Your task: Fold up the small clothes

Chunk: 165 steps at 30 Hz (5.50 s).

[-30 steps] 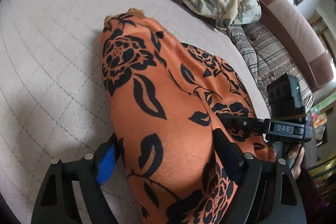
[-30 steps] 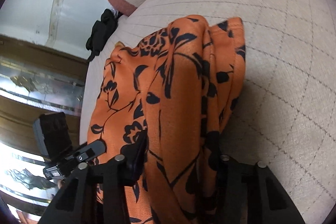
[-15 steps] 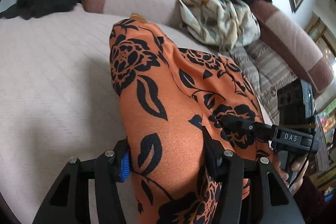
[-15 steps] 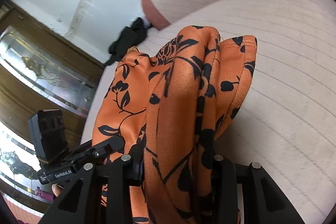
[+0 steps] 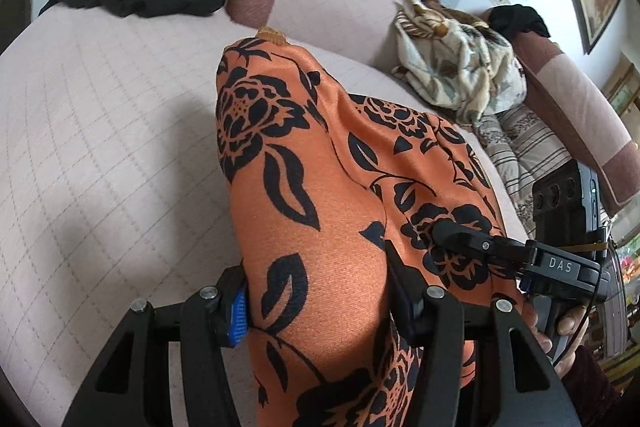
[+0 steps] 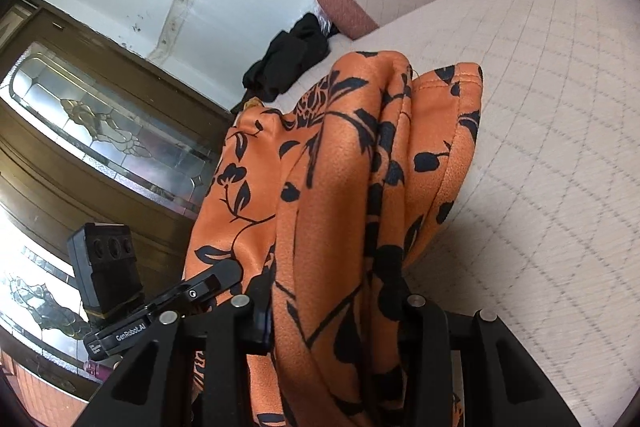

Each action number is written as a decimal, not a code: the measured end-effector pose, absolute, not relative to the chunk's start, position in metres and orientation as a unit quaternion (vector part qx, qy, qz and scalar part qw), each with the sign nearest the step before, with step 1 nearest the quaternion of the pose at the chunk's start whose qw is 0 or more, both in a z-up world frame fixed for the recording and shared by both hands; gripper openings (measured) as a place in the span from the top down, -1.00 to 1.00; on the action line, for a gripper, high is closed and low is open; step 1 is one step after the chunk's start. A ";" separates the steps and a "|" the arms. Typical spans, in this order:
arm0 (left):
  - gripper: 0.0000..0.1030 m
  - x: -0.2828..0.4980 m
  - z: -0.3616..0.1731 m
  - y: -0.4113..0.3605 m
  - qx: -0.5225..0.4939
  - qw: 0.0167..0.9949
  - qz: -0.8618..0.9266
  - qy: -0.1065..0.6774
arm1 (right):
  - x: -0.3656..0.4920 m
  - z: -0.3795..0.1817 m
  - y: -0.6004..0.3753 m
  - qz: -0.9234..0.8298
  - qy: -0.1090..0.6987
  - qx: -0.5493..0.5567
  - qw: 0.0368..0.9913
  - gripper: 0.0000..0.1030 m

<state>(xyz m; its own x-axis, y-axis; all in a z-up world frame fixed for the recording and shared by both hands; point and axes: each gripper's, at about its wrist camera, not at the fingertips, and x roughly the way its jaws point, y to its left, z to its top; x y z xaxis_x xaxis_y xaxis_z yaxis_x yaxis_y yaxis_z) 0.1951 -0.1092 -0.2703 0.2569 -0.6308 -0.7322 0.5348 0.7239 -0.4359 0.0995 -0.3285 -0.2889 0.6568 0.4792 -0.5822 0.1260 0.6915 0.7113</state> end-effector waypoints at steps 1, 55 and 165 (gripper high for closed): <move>-0.12 0.196 -0.272 -0.107 -0.049 0.791 -0.366 0.489 | 0.104 -0.291 -0.327 0.107 0.404 0.379 0.826 0.23; -0.60 0.137 -0.287 -0.059 0.145 0.883 -0.091 0.438 | 0.181 -0.301 -0.332 -0.039 0.488 0.280 0.826 0.34; -0.98 -0.081 0.013 0.005 0.056 0.985 -0.046 0.158 | -0.140 -0.023 -0.183 -0.106 0.190 0.047 0.975 -0.47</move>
<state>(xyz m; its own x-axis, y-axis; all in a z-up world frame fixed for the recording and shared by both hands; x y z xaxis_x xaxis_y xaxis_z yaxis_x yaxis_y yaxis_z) -0.0809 0.0048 0.0132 0.9462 -0.0721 -0.3155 0.1072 0.9897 0.0952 -0.1396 -0.1833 -0.0231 0.9052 -0.1891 -0.3805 0.2245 0.9732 0.0503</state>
